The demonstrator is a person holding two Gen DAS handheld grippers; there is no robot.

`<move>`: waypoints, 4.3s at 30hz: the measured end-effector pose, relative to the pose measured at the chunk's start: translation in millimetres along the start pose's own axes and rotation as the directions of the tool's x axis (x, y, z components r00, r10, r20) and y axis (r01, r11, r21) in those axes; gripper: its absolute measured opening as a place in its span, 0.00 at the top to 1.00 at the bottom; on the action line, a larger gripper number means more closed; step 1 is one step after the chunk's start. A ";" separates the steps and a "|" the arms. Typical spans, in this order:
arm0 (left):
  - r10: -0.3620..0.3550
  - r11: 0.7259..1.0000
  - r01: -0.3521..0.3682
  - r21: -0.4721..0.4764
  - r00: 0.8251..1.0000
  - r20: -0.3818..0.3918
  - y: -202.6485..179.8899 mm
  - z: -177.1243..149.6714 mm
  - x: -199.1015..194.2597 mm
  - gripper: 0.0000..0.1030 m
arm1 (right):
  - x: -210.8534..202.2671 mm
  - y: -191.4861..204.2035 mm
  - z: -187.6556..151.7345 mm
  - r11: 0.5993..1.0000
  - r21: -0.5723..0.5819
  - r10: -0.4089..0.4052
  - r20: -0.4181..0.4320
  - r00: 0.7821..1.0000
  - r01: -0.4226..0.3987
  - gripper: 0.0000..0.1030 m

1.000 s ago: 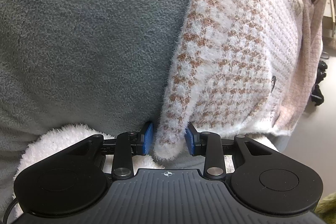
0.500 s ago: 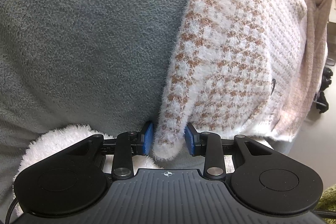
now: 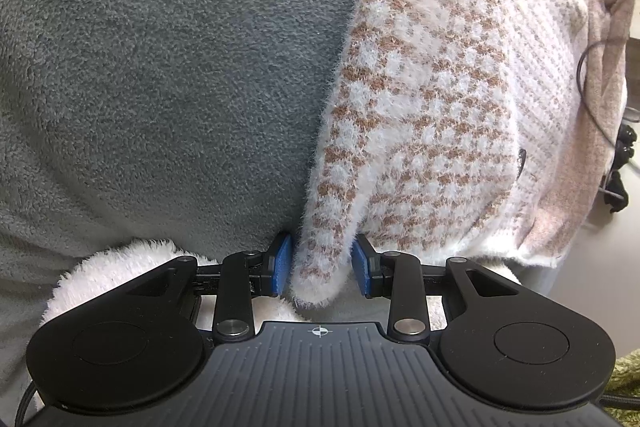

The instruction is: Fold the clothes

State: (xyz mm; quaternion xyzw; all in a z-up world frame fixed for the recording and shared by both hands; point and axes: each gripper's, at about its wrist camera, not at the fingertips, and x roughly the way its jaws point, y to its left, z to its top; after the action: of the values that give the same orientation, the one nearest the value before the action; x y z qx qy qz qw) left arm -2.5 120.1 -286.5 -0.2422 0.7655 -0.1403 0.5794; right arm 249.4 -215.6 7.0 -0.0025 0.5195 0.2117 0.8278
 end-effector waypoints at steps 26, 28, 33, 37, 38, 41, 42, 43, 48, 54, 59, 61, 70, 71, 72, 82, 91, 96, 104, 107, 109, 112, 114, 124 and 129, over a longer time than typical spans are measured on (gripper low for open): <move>-0.097 0.989 0.074 0.129 0.979 0.179 -32.6 -52.8 -11.3 0.59 | -6.3 33.0 -135.6 0.994 -0.052 -0.090 0.090 0.992 0.095 0.84; -0.101 0.990 0.079 0.121 0.976 0.191 -27.2 -48.1 -80.1 0.59 | -18.9 31.4 -148.9 0.982 -0.057 -0.179 0.047 0.983 0.182 0.84; -0.079 0.993 0.060 0.097 0.975 0.208 -21.2 -44.0 -139.1 0.59 | -77.0 63.8 -173.0 0.992 -0.093 -0.072 0.083 0.994 0.080 0.83; -0.039 0.994 0.013 0.111 0.972 0.233 -38.3 -46.9 -133.2 0.59 | -72.2 109.5 -196.6 0.978 -0.195 0.074 0.003 0.997 -0.072 0.83; -0.031 0.992 0.000 0.125 0.970 0.243 -46.4 -46.2 -129.2 0.59 | -67.3 118.1 -206.0 0.971 -0.226 0.077 -0.031 0.997 -0.082 0.83; -0.018 0.987 -0.026 0.156 0.961 0.275 -74.4 -38.3 -116.6 0.59 | -45.5 132.7 -243.8 0.943 -0.333 -0.020 -0.138 0.990 -0.027 0.83; -0.014 0.987 -0.033 0.159 0.958 0.286 -78.5 -38.8 -115.6 0.59 | -43.2 131.6 -256.8 0.933 -0.360 -0.066 -0.143 0.988 0.011 0.82; -0.009 0.986 -0.040 0.161 0.955 0.297 -80.3 -41.5 -115.6 0.59 | -45.4 128.3 -264.2 0.937 -0.348 -0.087 -0.140 0.986 0.033 0.81; 0.013 0.983 -0.072 0.170 0.947 0.321 -88.8 -51.4 -116.7 0.59 | -71.1 131.0 -255.2 0.954 -0.279 -0.152 -0.122 0.981 0.113 0.80; -0.001 0.974 -0.082 0.209 0.929 0.369 -104.1 -61.2 -125.1 0.59 | -92.4 162.8 -218.5 0.962 -0.255 -0.095 0.029 0.995 0.099 0.80; -0.036 0.983 -0.040 0.181 0.915 0.402 -70.0 -68.4 -166.6 0.59 | -71.5 192.7 -182.6 0.979 -0.201 -0.005 0.105 0.995 0.026 0.75; -0.046 0.987 -0.022 0.162 0.912 0.408 -58.9 -72.6 -186.1 0.59 | -57.3 204.3 -178.0 0.979 -0.206 0.010 0.110 0.994 0.013 0.75; -0.048 0.992 -0.004 0.124 0.907 0.419 -46.9 -66.5 -200.8 0.59 | 13.7 208.5 -208.9 0.956 -0.290 -0.064 -0.059 0.996 0.044 0.60; -0.043 0.992 -0.009 0.122 0.907 0.419 -48.8 -67.2 -198.6 0.59 | 12.3 204.7 -212.2 0.963 -0.268 -0.046 -0.035 0.998 0.035 0.59; -0.039 0.992 -0.015 0.124 0.906 0.422 -51.3 -68.3 -197.3 0.59 | 10.2 203.3 -212.9 0.968 -0.249 -0.041 -0.024 0.999 0.034 0.59; -0.010 0.969 -0.133 0.210 0.823 0.568 -110.4 -72.9 -201.2 0.59 | -59.7 183.9 -225.8 0.984 0.135 -0.139 0.147 0.979 0.120 0.58; 0.055 0.874 -0.355 0.332 0.751 0.658 -192.5 -68.3 -142.5 0.59 | -79.3 129.5 -296.9 0.784 0.592 -0.319 0.126 0.939 0.186 0.58; 0.116 0.821 -0.464 0.332 0.706 0.699 -209.3 -65.1 -101.4 0.47 | -85.7 111.3 -312.2 0.715 0.677 -0.364 0.145 0.920 0.176 0.58; 0.185 0.781 -0.545 0.304 0.668 0.721 -218.2 -69.8 -106.1 0.36 | -75.5 103.9 -312.0 0.733 0.659 -0.323 0.118 0.939 0.169 0.58; 0.168 0.774 -0.562 0.291 0.626 0.762 -225.3 -78.0 -129.2 0.35 | -75.2 103.6 -312.9 0.732 0.662 -0.317 0.119 0.941 0.163 0.58; 0.150 0.769 -0.577 0.275 0.582 0.800 -233.7 -83.1 -141.7 0.35 | -75.8 103.2 -314.7 0.729 0.666 -0.310 0.122 0.943 0.154 0.58; 0.126 0.784 -0.560 0.266 0.564 0.816 -238.5 -79.2 -149.2 0.22 | -75.7 101.9 -316.0 0.724 0.674 -0.304 0.125 0.944 0.144 0.58; 0.154 0.782 -0.569 0.255 0.573 0.805 -233.4 -73.3 -138.6 0.19 | -75.0 101.5 -315.1 0.724 0.675 -0.306 0.123 0.944 0.147 0.58; 0.214 0.786 -0.569 0.241 0.617 0.757 -213.3 -58.1 -98.4 0.10 | -87.1 103.4 -318.2 0.715 0.686 -0.324 0.153 0.933 0.136 0.58; 0.213 0.794 -0.562 0.232 0.614 0.760 -211.9 -56.2 -94.8 0.03 | -121.0 105.3 -333.6 0.732 0.652 -0.408 0.187 0.894 0.198 0.58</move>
State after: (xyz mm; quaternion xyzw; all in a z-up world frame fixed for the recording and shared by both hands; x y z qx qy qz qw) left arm 8.1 -11.7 -87.6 0.0410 0.4671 -0.0775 0.8798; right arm -119.2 -236.6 -19.5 0.2163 0.4120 -0.1121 0.8780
